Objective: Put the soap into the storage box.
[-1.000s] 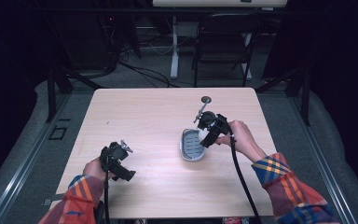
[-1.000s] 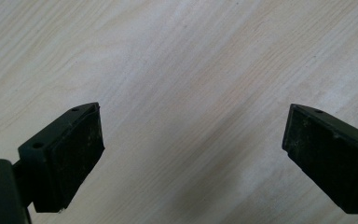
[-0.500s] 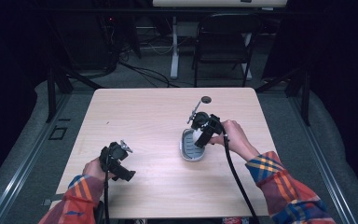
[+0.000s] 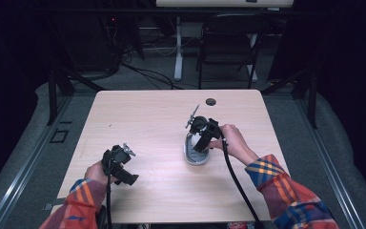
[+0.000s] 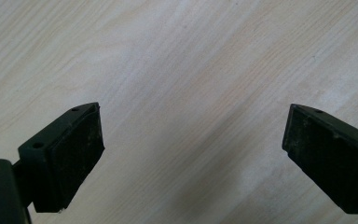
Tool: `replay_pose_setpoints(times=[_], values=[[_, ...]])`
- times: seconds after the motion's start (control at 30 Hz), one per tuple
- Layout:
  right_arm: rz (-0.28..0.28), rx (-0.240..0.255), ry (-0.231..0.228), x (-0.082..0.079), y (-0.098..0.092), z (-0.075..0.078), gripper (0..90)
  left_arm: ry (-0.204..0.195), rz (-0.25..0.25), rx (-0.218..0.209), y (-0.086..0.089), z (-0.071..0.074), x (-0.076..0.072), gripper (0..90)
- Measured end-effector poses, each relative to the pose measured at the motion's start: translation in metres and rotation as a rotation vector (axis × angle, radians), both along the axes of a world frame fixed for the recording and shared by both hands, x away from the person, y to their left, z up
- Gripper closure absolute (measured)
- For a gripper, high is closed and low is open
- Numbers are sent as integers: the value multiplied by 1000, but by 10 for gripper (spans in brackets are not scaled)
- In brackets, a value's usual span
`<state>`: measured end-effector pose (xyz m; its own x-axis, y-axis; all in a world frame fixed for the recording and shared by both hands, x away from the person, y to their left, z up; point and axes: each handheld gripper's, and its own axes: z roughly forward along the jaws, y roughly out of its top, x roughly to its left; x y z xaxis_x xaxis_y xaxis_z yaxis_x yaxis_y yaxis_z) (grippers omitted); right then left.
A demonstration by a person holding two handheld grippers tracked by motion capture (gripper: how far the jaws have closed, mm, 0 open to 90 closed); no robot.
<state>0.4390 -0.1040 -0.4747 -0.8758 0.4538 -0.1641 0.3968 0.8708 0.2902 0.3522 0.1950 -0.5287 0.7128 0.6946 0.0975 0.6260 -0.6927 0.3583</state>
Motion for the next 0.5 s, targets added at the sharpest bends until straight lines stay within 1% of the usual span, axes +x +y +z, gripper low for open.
replay_pose_setpoints(times=[0.07, 0.17, 0.37, 0.47, 0.5], values=[[4, 4, 1, 1, 2, -2, 236, -1, 4, -4, 0, 0, 0, 52], [7, -6, 6, 2, 4, -5, 236, 0, 1, 0, 0, 0, 0, 51], [16, -12, 8, 2, 7, -12, 236, -1, 4, -4, 0, 0, 0, 51], [18, -19, 18, 2, 9, -15, 236, -1, 4, -5, 0, 0, 0, 52], [19, -18, 13, 2, 9, -17, 236, 0, 4, -5, 0, 0, 0, 51]])
